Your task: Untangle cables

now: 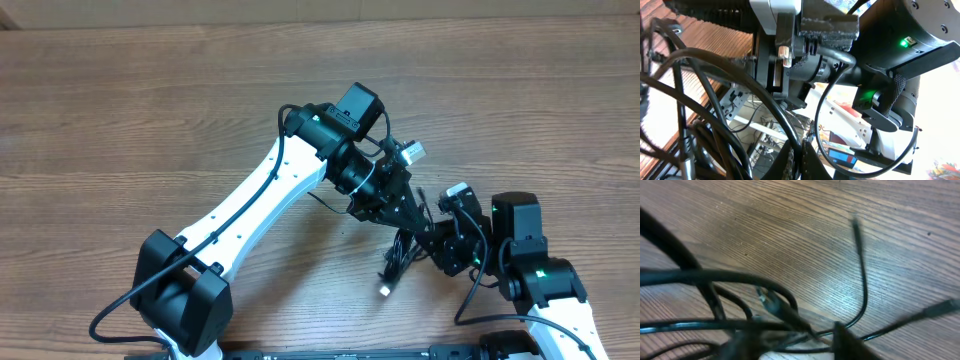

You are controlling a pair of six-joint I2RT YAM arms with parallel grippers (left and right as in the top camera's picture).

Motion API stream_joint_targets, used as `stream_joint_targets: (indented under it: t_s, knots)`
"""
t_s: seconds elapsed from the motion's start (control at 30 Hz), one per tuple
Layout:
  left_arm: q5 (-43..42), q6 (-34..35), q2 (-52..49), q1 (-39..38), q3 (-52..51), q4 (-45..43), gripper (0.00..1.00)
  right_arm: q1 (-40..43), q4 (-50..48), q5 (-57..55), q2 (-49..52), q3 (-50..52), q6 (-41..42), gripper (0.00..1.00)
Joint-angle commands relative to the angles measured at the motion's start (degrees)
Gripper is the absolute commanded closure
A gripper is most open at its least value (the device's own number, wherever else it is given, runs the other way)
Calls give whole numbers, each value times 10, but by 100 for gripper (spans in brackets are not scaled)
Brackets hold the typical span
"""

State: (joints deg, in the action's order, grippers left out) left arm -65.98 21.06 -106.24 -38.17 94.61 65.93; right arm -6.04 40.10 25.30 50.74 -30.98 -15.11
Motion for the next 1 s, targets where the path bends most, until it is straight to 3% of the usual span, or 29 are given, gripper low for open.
stream_joint_targets:
  t_s: [0.0, 0.07, 0.2, 0.3, 0.33, 0.4, 0.47, 0.5, 0.53, 0.67, 0.8, 0.97]
  knots:
    - [-16, 4, 10, -2, 8, -2, 96, 0, -1, 2, -6, -21, -1, 44]
    - [-16, 4, 10, -2, 8, -2, 96, 0, -1, 2, -6, -21, -1, 42]
    - [-16, 4, 10, -5, 8, -2, 96, 0, -1, 2, -6, -21, -1, 47]
    - [-16, 4, 10, -5, 8, -2, 96, 0, -1, 2, -6, -21, -1, 58]
    - [-15, 4, 10, -5, 8, -2, 96, 0, -1, 2, -6, -21, -1, 70]
    - [-15, 4, 10, -5, 8, -2, 96, 0, -1, 2, -6, -21, -1, 79]
    - [-11, 4, 10, -5, 8, -2, 96, 0, -2, 2, -6, -21, -1, 80]
    - [-9, 4, 10, -5, 8, -2, 96, 0, -3, 2, -6, -21, -1, 68]
    - [-9, 4, 10, -5, 8, -2, 96, 0, -3, 2, -6, -21, -1, 67]
    - [-9, 4, 10, -5, 8, -7, 96, 0, -3, 2, -6, -21, -1, 67]
    - [-9, 4, 10, -5, 8, -11, 96, 0, -3, 2, -6, -21, -1, 84]
    - [-10, 4, 10, -5, 8, -10, 95, 0, -3, 2, -6, -21, -1, 86]
